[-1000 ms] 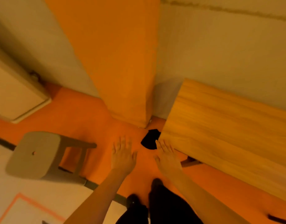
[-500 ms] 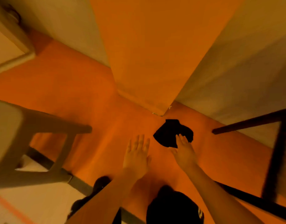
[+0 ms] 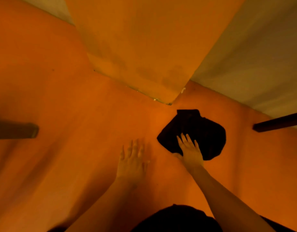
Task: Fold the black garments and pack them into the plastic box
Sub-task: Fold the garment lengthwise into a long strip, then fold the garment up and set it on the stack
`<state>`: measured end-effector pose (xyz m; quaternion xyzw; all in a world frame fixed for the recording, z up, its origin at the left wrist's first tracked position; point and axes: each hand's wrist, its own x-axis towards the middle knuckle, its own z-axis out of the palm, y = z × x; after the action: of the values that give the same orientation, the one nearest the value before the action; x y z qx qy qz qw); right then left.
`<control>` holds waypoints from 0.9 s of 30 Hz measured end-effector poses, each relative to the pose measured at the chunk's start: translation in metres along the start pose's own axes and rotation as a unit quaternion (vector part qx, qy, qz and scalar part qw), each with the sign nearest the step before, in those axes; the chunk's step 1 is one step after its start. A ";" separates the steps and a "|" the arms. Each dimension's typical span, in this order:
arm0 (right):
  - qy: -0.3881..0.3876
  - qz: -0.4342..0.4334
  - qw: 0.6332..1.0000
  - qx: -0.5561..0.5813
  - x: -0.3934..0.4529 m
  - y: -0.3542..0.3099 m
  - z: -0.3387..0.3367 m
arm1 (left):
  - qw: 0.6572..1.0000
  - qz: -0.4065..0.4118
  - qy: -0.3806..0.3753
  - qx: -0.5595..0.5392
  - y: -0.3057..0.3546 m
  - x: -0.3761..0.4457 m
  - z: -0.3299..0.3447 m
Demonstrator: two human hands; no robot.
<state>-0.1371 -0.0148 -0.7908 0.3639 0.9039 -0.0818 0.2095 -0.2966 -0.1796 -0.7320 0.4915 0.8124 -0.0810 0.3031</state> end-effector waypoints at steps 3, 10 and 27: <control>0.041 0.022 0.997 0.057 -0.001 -0.003 0.001 | 0.999 -0.003 -0.009 -0.031 0.005 -0.013 -0.002; -0.146 -0.046 0.973 0.174 0.010 0.000 -0.069 | 0.968 0.101 0.036 -0.225 0.021 0.004 -0.041; 0.015 -0.004 0.769 0.639 -0.193 -0.084 -0.507 | 0.832 0.143 -0.013 -0.536 0.028 -0.222 -0.430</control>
<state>-0.2325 -0.0437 -0.2510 0.4110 0.6473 -0.6362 -0.0858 -0.3760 -0.1472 -0.2543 0.3620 0.6448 0.4047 0.5380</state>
